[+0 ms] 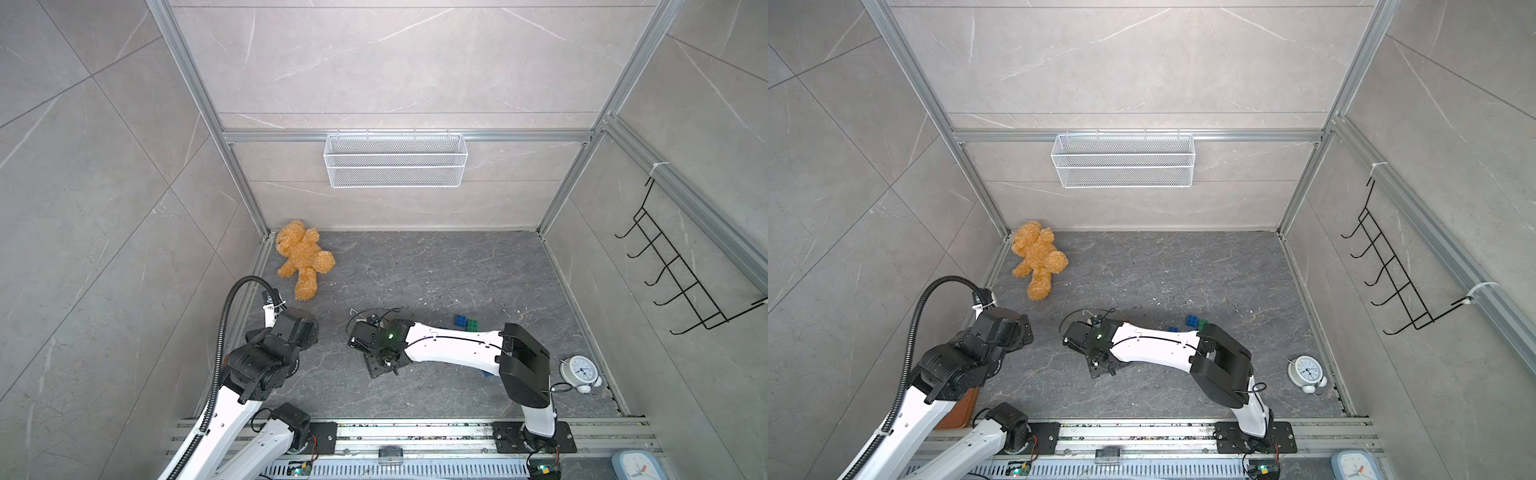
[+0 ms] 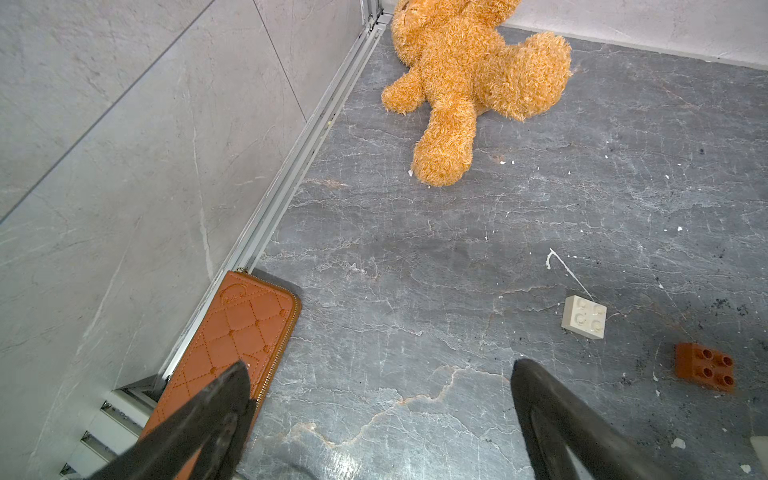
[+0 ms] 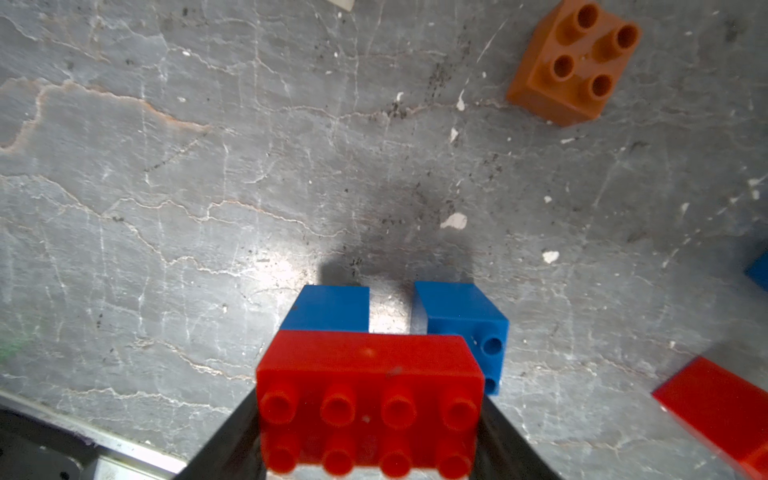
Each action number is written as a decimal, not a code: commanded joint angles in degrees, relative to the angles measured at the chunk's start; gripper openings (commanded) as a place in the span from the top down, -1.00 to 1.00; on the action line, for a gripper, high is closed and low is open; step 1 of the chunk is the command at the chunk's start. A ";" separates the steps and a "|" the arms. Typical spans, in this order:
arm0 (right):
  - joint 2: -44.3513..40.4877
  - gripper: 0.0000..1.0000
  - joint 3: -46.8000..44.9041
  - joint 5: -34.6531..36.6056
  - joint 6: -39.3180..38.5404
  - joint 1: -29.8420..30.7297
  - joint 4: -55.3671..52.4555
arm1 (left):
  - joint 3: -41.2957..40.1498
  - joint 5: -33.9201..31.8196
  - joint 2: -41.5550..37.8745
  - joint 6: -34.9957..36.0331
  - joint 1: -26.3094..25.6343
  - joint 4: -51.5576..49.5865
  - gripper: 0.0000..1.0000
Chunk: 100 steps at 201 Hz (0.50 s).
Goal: Assemble the letter h with lego
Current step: Assemble the lego brick with the lego brick.
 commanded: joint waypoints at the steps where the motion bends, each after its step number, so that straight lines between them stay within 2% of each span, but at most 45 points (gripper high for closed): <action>1: -1.51 1.00 -1.02 0.45 -0.72 0.11 0.25 | 0.23 -0.11 -0.25 0.88 0.27 1.11 -0.98; 100: -0.36 1.00 -2.25 -0.64 -1.10 -1.02 1.79 | 0.25 0.11 0.14 0.93 0.23 1.18 -0.98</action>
